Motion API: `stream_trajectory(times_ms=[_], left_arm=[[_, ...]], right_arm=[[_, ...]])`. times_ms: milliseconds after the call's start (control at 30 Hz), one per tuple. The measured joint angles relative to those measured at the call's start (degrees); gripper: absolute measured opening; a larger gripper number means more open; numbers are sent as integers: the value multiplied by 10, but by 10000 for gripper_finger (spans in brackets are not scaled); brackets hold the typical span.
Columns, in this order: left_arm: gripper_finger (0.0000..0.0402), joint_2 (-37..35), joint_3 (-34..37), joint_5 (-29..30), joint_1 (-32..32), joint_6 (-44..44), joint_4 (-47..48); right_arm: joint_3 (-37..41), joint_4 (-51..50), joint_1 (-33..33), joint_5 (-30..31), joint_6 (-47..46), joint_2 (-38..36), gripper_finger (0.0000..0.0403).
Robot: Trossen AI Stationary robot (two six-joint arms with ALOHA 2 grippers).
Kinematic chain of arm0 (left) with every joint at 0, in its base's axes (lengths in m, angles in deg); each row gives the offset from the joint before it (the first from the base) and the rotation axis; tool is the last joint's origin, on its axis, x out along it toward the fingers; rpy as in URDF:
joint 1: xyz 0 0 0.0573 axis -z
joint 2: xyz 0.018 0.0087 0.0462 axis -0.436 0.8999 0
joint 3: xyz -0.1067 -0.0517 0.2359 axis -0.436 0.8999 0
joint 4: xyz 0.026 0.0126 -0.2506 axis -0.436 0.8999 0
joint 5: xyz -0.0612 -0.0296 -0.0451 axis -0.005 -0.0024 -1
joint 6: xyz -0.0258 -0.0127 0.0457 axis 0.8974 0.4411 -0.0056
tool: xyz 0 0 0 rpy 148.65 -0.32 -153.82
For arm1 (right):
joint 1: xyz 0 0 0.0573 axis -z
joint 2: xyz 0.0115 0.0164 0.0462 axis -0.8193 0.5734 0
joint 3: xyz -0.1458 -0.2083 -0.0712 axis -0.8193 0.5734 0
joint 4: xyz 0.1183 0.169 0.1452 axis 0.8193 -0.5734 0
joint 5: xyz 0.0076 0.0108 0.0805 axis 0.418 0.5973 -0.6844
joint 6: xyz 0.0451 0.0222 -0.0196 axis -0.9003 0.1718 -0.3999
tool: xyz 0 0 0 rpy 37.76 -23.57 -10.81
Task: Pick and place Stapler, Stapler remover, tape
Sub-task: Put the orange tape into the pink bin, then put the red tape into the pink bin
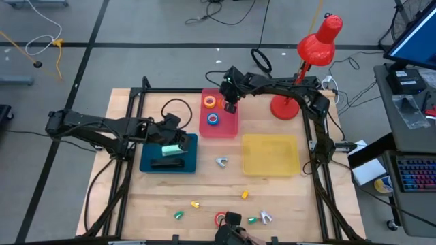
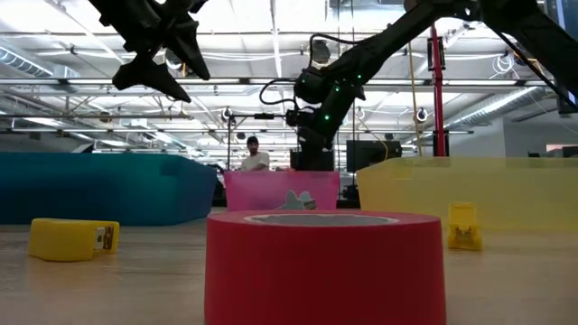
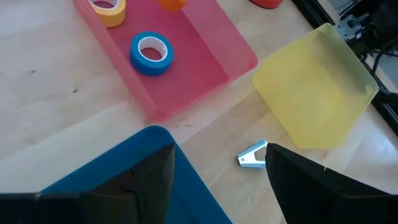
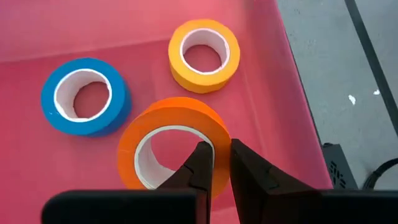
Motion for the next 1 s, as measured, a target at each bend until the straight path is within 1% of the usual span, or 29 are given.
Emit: stream_trajectory(times_ms=[233,333,433,567,633,733,833,933,1000], left_arm=[[248,0,0,0,-3,-2,-1],[248,0,0,0,-3,-3,-1],[248,0,0,-1,-3,-4,-1],[248,0,0,-1,-3,-3,-1],[248,0,0,-2,-3,-2,-1],[248,0,0,-2,-3,-2,-1],[248,0,0,-2,-3,-2,-1],[248,0,0,-2,-2,-7,-1],[248,0,0,-2,-2,-7,-1]], right_arm=[[1,-5,-1,1,6,6,29],[0,3,-1,0,7,17,36],[2,-15,-3,2,8,30,43],[2,0,-9,20,7,35,54],[1,9,-12,17,10,35,62],[1,13,-17,18,10,35,78],[1,15,-21,24,10,35,104],[1,15,-26,59,13,34,135],[1,-3,-29,74,25,19,153]])
